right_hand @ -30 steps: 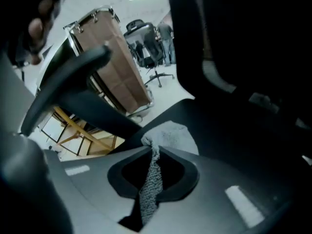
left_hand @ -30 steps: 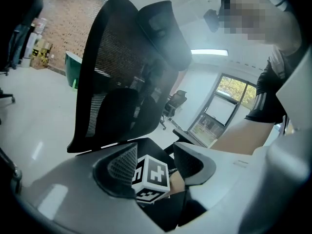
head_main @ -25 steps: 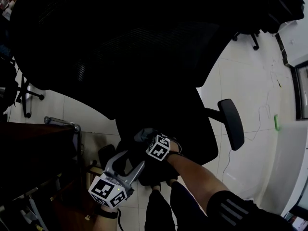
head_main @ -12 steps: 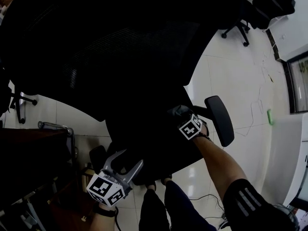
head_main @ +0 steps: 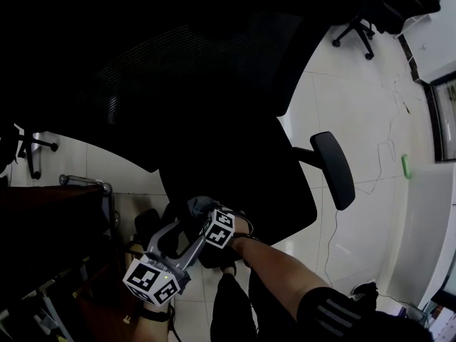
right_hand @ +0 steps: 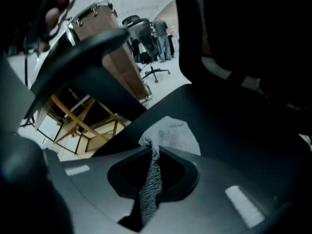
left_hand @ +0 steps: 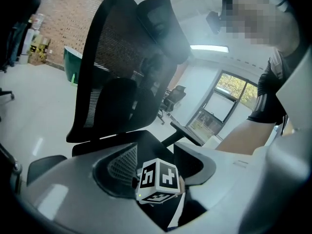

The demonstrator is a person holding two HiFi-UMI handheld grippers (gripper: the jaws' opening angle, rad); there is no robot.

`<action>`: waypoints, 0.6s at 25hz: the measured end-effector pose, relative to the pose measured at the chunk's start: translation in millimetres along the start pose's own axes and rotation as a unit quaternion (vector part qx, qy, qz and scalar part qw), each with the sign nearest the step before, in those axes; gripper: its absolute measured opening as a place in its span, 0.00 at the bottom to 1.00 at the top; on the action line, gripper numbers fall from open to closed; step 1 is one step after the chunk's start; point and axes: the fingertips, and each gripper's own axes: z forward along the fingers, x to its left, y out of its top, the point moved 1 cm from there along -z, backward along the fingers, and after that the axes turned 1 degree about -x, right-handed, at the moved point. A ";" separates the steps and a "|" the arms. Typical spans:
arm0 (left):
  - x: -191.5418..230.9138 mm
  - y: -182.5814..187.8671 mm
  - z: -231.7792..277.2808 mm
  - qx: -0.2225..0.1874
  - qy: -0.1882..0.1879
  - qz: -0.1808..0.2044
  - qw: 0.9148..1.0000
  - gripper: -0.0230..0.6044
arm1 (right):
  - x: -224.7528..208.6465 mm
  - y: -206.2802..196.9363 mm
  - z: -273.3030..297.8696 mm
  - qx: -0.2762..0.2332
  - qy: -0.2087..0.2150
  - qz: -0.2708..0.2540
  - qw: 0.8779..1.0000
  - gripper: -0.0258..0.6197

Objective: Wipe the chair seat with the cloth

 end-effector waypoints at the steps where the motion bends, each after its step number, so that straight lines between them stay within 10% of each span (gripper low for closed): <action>1: 2.1 -1.6 -1.4 -0.001 0.002 -0.001 1.000 0.44 | -0.4 -6.7 3.0 -0.001 0.003 0.001 1.000 0.07; 15: -20.0 -4.0 10.6 0.003 -0.021 0.002 1.000 0.44 | -196.4 -177.0 -156.2 0.075 -0.183 0.110 0.974 0.07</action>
